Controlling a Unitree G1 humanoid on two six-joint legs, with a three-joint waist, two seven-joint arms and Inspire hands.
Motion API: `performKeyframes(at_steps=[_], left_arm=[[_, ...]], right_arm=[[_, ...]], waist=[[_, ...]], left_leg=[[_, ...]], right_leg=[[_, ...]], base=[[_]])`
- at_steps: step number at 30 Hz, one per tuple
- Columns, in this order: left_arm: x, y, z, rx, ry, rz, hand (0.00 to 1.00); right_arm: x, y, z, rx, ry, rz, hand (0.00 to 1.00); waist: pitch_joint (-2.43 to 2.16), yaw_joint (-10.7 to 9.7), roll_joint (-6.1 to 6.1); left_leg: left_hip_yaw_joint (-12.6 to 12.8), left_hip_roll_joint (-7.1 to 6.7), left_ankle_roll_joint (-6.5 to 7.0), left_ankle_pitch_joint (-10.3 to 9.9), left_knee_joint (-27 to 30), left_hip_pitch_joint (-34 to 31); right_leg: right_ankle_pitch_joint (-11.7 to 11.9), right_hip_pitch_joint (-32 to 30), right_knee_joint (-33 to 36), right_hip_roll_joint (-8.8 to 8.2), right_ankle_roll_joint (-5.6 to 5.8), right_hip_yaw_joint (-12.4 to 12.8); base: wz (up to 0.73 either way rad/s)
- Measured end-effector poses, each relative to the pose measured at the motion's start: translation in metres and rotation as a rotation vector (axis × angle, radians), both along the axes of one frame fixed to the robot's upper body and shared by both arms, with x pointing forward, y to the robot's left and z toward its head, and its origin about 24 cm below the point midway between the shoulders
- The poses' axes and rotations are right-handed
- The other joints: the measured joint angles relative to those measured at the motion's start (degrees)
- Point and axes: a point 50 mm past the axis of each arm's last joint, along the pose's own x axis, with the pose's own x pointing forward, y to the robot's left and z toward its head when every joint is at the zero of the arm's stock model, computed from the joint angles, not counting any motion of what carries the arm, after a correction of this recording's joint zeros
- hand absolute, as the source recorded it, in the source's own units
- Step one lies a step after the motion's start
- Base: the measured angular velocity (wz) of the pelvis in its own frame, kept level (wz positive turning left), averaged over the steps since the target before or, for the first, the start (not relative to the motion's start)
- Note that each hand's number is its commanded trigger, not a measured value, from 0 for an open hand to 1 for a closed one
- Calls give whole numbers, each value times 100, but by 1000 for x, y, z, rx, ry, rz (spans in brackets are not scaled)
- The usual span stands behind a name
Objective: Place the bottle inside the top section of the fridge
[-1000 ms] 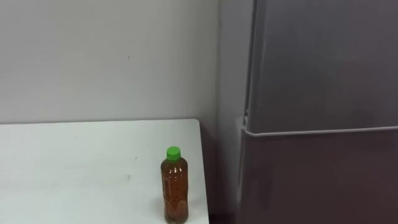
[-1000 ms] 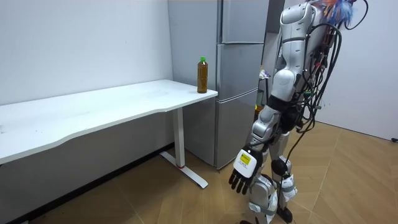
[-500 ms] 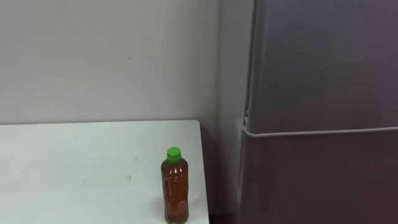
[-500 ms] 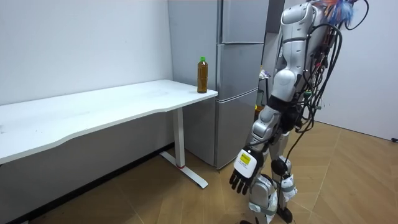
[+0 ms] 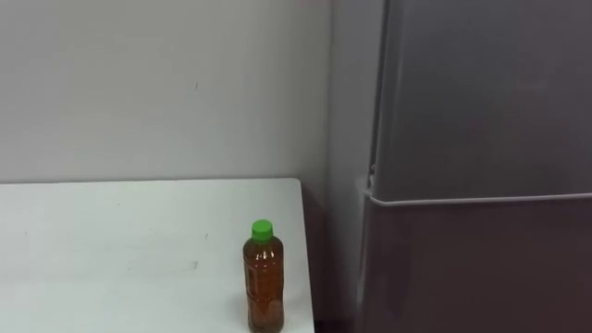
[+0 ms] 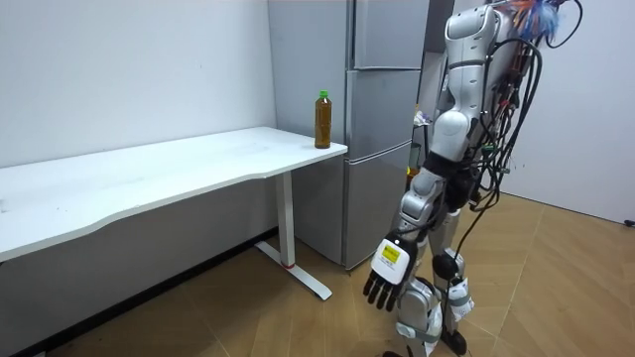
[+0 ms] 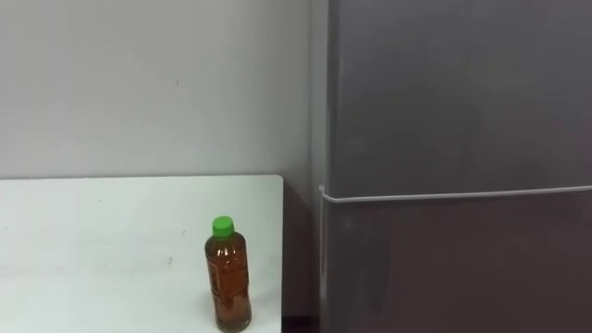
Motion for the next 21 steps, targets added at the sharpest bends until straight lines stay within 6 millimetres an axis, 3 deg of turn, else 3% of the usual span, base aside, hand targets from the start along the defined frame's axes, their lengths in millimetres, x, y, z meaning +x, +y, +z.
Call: performKeyframes(at_steps=[7, 14, 18, 21], left_arm=[[5, 9, 2, 35, -103, 266, 0], [23, 21, 9, 117, -231, 403, 0], [36, 32, 16, 160, -336, 511, 0], [44, 37, 22, 192, -409, 573, 0]], right_arm=[[-1, -1, 0, -4, 2, -1, 0], [-4, -5, 1, -6, 3, 3, 0], [-10, -12, 3, -13, -4, -42, 0], [-14, -16, 4, -25, -23, -75, 0]], waist=[[2, 31, 28], [-10, 36, 79], [-53, 51, 158], [-33, 74, 225]], left_leg=[[13, 1, 0, -6, -6, 64], [6, -2, 5, -14, -6, 67], [6, -8, 6, -14, -15, 90], [24, -11, 6, -14, -50, 164]], right_leg=[[-3, 8, 10, -1, 2, 13], [-8, -7, 21, -4, 7, 18], [-3, 15, 37, -5, 11, 37], [-4, 43, 42, -2, 13, 94]], base=[[-1], [0], [0], [-7]])
